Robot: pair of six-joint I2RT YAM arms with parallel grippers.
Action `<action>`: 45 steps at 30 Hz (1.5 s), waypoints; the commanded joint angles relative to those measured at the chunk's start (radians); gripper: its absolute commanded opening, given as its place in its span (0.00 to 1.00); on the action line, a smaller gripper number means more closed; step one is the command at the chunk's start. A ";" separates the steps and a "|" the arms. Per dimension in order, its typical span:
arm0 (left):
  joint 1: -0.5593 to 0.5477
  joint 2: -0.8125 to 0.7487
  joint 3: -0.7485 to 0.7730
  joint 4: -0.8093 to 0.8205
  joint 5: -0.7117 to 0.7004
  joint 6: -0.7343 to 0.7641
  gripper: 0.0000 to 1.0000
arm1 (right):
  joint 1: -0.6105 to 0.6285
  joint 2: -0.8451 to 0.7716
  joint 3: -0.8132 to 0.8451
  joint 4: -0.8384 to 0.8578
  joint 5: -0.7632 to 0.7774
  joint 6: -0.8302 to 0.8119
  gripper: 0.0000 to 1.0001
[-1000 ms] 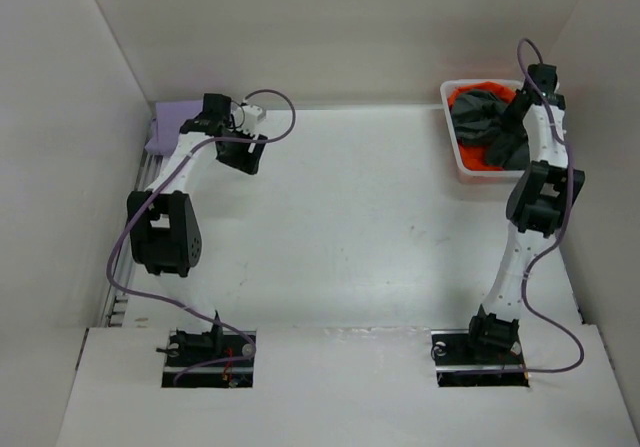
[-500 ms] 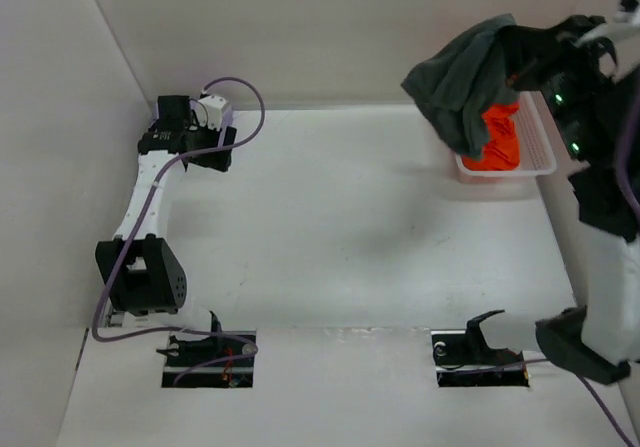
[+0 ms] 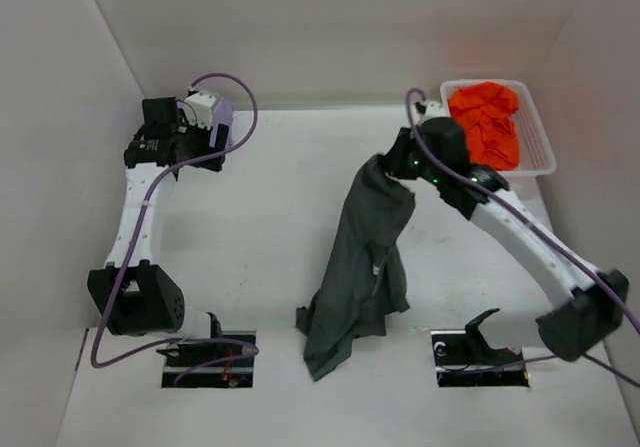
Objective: Fold and stack the t-shirts
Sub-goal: Move the tshirt to the center of the board, then flatten out the tshirt
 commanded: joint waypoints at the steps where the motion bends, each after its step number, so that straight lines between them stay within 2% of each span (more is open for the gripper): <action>1: -0.033 -0.034 -0.024 0.012 0.019 -0.005 0.74 | -0.063 0.094 -0.090 0.160 -0.124 0.084 0.21; 2: -0.047 -0.031 -0.026 0.007 0.018 -0.002 0.74 | -0.094 0.151 -0.082 0.185 -0.176 0.066 0.33; 5: -0.094 -0.028 -0.031 -0.007 0.011 0.000 0.74 | -0.168 0.266 -0.015 0.149 -0.241 0.031 0.46; 7: -0.117 -0.045 -0.052 -0.016 0.011 0.003 0.74 | -0.165 0.205 -0.039 0.096 -0.195 0.017 0.53; 10: -0.125 -0.088 -0.119 -0.013 0.008 0.032 0.74 | -0.007 0.020 -0.194 0.031 -0.076 0.026 0.60; 13: -0.118 -0.120 -0.192 -0.004 -0.005 0.047 0.75 | 0.210 -0.072 -0.355 -0.068 0.021 0.174 0.64; 15: -0.111 -0.134 -0.225 -0.002 -0.007 0.046 0.75 | 0.355 -0.082 -0.454 -0.103 0.066 0.301 0.68; 18: -0.110 -0.152 -0.265 -0.002 0.004 0.036 0.75 | 0.499 -0.050 -0.567 -0.080 0.092 0.490 0.71; 22: -0.116 -0.175 -0.304 0.005 0.004 0.038 0.75 | 0.564 0.076 -0.613 0.051 0.060 0.561 0.76; 25: -0.114 -0.184 -0.308 0.008 0.005 0.035 0.75 | 0.562 0.195 -0.602 0.150 0.018 0.548 0.75; 27: -0.110 -0.190 -0.308 0.008 0.008 0.033 0.75 | 0.553 0.264 -0.585 0.176 0.000 0.537 0.66; 30: -0.104 -0.204 -0.308 0.013 0.013 0.032 0.75 | 0.530 0.314 -0.544 0.187 -0.026 0.509 0.27; 32: -0.098 -0.212 -0.308 0.018 0.016 0.029 0.75 | 0.507 0.318 -0.475 0.176 -0.041 0.451 0.07; 34: -0.090 -0.212 -0.308 0.021 0.018 0.029 0.75 | 0.493 0.315 -0.362 0.156 -0.071 0.375 0.00; 38: -0.067 -0.195 -0.295 0.027 0.018 0.029 0.75 | 0.466 0.297 -0.156 0.055 -0.086 0.275 0.00; 41: -0.071 -0.180 -0.281 0.027 0.013 0.032 0.75 | 0.354 0.263 -0.200 0.006 -0.081 0.250 0.01; 43: -0.084 -0.171 -0.278 0.027 0.008 0.038 0.75 | 0.245 0.250 -0.300 0.006 -0.095 0.227 0.11; 44: -0.093 -0.166 -0.276 0.027 0.007 0.039 0.75 | 0.189 0.249 -0.346 0.016 -0.092 0.201 0.22; 45: -0.107 -0.161 -0.275 0.027 0.005 0.041 0.75 | 0.137 0.252 -0.378 0.029 -0.092 0.167 0.41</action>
